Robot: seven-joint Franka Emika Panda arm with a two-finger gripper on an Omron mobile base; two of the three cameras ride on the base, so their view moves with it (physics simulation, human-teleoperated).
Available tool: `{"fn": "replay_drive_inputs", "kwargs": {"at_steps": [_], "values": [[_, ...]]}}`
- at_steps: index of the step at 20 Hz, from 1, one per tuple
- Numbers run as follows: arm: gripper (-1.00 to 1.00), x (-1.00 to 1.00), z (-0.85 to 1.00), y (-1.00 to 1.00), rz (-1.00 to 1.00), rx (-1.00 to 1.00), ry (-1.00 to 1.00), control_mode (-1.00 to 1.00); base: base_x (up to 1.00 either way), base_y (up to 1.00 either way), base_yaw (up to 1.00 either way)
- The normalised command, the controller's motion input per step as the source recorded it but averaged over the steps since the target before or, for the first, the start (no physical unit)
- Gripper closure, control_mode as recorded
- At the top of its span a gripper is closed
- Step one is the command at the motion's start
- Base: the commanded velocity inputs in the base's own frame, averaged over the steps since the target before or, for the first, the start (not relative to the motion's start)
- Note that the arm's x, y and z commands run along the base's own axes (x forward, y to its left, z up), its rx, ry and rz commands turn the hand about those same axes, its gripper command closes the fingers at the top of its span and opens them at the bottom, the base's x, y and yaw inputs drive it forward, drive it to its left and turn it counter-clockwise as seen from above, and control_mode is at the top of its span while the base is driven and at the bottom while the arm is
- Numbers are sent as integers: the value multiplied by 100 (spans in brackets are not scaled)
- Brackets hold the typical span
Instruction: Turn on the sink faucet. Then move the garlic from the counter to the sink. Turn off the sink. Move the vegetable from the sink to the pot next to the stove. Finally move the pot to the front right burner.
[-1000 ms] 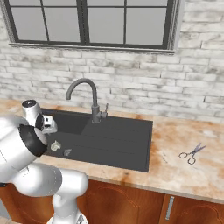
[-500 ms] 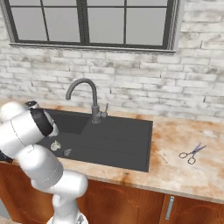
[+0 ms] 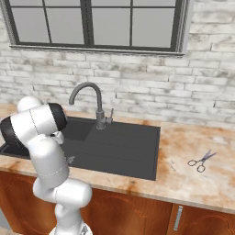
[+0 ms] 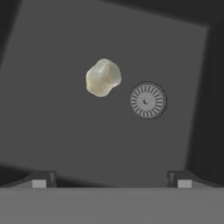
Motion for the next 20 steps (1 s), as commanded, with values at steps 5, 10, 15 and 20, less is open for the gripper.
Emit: {"fn": "replay_drive_inputs", "kwargs": {"at_steps": [5,10,15,20], "values": [[-100,22,-21,4,-5,-1,2,-100,0,0,0],[-100,21,-26,8,-6,0,3,-100,0,0,0],[-100,23,-24,9,-6,0,2,-100,0,0,0],[-100,28,-24,8,-7,0,0,-100,0,0,0]]}}
